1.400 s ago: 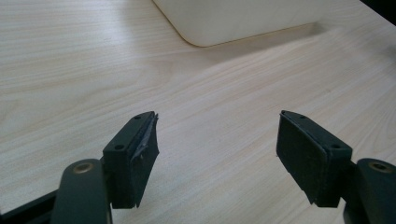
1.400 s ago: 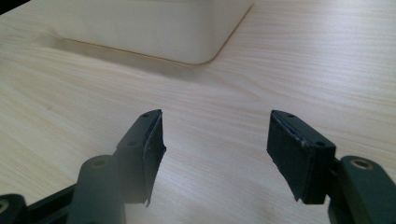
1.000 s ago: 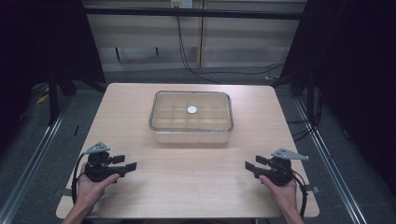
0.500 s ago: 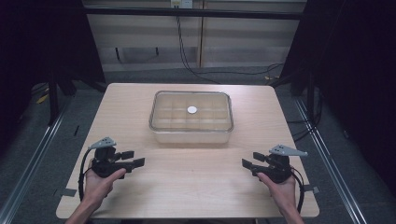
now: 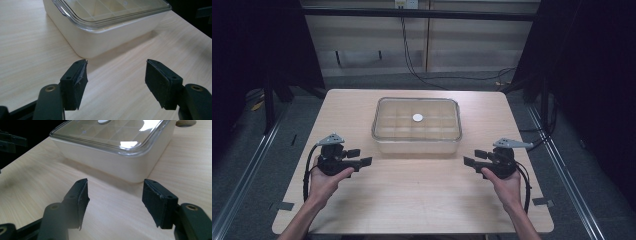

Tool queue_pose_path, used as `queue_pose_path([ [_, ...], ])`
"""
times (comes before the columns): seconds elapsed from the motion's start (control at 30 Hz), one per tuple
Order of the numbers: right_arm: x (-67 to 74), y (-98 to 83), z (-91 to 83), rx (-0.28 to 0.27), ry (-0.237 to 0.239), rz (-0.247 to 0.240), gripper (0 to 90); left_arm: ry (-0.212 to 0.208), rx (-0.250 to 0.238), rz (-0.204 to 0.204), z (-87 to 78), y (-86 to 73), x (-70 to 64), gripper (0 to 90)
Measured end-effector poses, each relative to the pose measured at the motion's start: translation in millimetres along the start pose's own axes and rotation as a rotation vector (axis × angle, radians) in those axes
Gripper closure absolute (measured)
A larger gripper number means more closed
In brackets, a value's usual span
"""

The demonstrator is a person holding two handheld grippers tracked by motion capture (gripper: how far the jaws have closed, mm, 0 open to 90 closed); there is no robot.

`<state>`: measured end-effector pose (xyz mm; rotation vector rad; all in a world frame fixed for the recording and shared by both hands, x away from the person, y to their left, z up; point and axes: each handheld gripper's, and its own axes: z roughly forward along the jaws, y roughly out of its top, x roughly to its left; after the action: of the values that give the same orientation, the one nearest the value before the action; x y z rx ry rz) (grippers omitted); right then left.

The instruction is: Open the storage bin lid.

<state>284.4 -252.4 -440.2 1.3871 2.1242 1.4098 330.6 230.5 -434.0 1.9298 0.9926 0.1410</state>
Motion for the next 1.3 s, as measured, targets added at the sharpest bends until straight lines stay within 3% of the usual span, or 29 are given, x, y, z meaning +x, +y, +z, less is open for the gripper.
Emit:
queue_pose_path([
  [0.2,-4.3,18.9,12.2,0.012,0.017,-0.001,36.1,0.018,-0.014,-0.005,1.5,7.0,8.5,34.7],
  [0.33,-8.2,38.1,17.0,0.013,0.021,-0.015,35.0,0.018,-0.035,-0.006,1.2,19.9,14.8,37.3],
  [0.5,-12.2,48.1,19.2,0.020,0.017,-0.017,35.0,0.017,-0.047,-0.002,1.4,28.9,17.7,40.6],
  [0.7,-20.5,62.0,24.0,0.023,0.020,-0.014,34.8,0.039,-0.042,0.004,7.0,37.8,24.0,38.0],
  [0.87,-27.0,74.7,30.3,0.038,0.014,-0.019,34.0,0.032,-0.035,0.028,10.9,46.3,24.4,39.8],
  [0.93,-34.5,80.7,35.6,0.043,0.048,-0.001,33.3,0.026,-0.035,0.038,12.6,52.3,25.0,41.9],
  [1.0,-36.4,82.5,37.5,0.047,0.047,-0.001,32.4,0.025,-0.040,0.044,12.4,54.1,25.5,44.0],
  [1.3,-55.6,97.7,47.9,0.068,0.026,-0.011,32.3,0.031,-0.044,0.013,18.1,70.5,38.5,41.7],
])
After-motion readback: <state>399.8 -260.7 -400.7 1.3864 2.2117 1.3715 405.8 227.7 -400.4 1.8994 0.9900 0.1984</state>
